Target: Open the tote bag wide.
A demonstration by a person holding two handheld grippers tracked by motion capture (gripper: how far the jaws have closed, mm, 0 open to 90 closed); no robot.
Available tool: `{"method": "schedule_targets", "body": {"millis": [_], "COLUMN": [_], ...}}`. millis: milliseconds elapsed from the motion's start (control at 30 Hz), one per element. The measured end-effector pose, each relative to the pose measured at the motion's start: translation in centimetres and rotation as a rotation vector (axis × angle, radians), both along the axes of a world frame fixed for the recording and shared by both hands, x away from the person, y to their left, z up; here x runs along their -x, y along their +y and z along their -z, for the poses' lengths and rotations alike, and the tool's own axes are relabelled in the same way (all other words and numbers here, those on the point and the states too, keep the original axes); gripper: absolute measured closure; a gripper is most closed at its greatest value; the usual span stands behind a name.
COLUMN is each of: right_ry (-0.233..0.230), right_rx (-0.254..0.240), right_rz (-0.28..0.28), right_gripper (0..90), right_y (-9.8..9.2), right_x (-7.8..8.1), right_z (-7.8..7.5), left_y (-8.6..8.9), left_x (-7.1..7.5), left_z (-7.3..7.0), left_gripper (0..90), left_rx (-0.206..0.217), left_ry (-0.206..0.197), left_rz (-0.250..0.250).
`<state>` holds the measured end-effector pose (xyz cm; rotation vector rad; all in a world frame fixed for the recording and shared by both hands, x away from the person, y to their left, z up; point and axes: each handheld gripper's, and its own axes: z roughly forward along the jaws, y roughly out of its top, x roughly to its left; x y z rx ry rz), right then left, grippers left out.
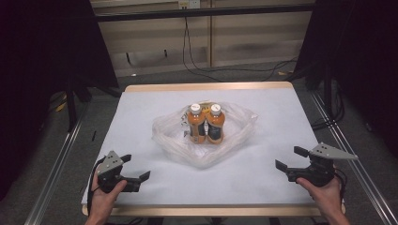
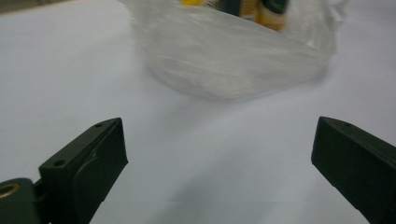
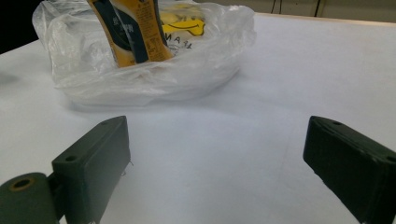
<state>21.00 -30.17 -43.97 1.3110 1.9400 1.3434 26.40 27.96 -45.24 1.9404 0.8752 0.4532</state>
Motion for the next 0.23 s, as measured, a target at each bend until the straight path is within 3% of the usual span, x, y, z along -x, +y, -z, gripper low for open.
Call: {"method": "schedule_targets", "body": {"millis": [33,133,233], "right_ry": [-0.002,-0.001,-0.009], "right_rx": [0.001,-0.009,-0.006], "right_rz": [0.010,0.025,0.043], "right_gripper": [7.4,7.3,7.0], "right_y": [-0.13,-0.65,-0.77], "right_x": [0.18,0.56,0.48], "right_z": [0.18,0.32,0.32], "left_y": [0.22,0.19,-0.05], "left_x": [-0.07,0.36,0.51], "left_z": [0.08,0.10,0.10], "left_gripper": [2.8,2.8,2.9], "left_rx": [0.021,-0.014,-0.022], "left_ry": [0.024,0.009,0.010], "left_rz": [0.008,0.008,0.043]}}
